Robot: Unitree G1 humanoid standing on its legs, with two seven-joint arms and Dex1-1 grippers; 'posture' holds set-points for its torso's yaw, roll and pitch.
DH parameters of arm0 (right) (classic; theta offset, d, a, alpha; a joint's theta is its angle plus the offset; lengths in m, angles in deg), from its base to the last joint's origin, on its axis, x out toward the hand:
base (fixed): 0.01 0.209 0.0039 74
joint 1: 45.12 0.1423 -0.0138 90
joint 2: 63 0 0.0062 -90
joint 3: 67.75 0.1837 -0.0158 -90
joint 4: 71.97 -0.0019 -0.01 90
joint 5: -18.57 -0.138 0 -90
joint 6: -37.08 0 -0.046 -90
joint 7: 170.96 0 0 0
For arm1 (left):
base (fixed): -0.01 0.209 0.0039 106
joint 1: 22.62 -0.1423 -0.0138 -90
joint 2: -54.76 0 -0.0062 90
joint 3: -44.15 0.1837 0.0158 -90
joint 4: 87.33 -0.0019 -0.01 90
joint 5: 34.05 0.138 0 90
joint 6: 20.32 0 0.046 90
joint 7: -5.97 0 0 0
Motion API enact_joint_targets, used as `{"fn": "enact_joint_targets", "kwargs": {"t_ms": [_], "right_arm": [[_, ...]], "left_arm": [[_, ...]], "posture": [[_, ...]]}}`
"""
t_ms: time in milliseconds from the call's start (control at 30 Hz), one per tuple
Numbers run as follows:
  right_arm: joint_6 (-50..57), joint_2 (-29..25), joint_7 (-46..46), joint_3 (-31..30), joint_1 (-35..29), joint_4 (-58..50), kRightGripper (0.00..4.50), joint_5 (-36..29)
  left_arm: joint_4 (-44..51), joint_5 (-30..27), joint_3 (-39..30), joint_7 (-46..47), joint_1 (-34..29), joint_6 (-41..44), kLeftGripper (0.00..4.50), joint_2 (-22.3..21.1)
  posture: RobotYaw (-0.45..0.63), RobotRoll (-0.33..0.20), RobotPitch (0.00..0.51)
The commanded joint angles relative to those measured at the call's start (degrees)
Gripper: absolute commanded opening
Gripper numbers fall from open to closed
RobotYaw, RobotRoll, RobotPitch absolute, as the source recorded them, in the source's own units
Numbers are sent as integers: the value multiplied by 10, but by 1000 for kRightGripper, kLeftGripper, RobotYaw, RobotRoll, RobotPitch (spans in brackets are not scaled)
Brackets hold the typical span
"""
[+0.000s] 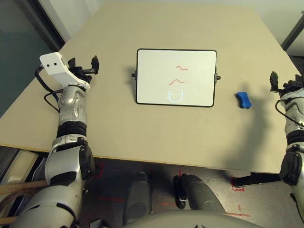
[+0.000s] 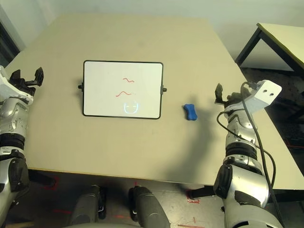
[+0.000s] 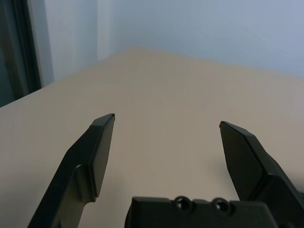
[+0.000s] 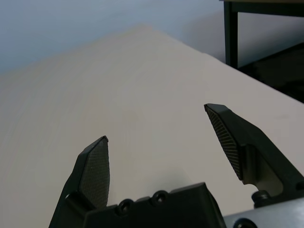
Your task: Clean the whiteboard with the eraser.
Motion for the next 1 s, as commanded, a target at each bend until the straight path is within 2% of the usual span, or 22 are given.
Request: {"fn": "enact_joint_targets", "kwargs": {"t_ms": [33, 200, 300, 500, 633, 833, 1000], "right_arm": [[1, 7, 6, -1, -16, -3, 4469, -9], [26, 0, -4, -3, -25, -34, 4469, -8], [110, -7, -8, -20, -31, -95, 4469, 0], [382, -19, -10, -60, -59, -319, 4469, -4], [570, -16, -21, -79, -76, -455, 4469, -12], [729, 0, -10, -125, -108, -583, 4469, -18], [752, 21, -17, -131, -105, -599, 4469, -10]], "left_arm": [[-14, 2, -5, 9, 3, 10, 4500, -11], [-31, 9, 7, -2, 38, 14, 4500, -18], [-11, 20, 32, -39, 62, 34, 4500, -31], [64, 3, 75, -158, 116, 118, 4500, -53], [142, -7, 112, -250, 125, 183, 4500, -62], [235, -38, 142, -322, 109, 269, 4500, -39], [289, -47, 171, -335, 84, 311, 4500, -4]], "posture": [[-47, 0, 84], [-53, 0, 86], [-62, 0, 89], [-79, 0, 94], [-73, 0, 88], [-75, 0, 86], [-70, 0, 90]]}}
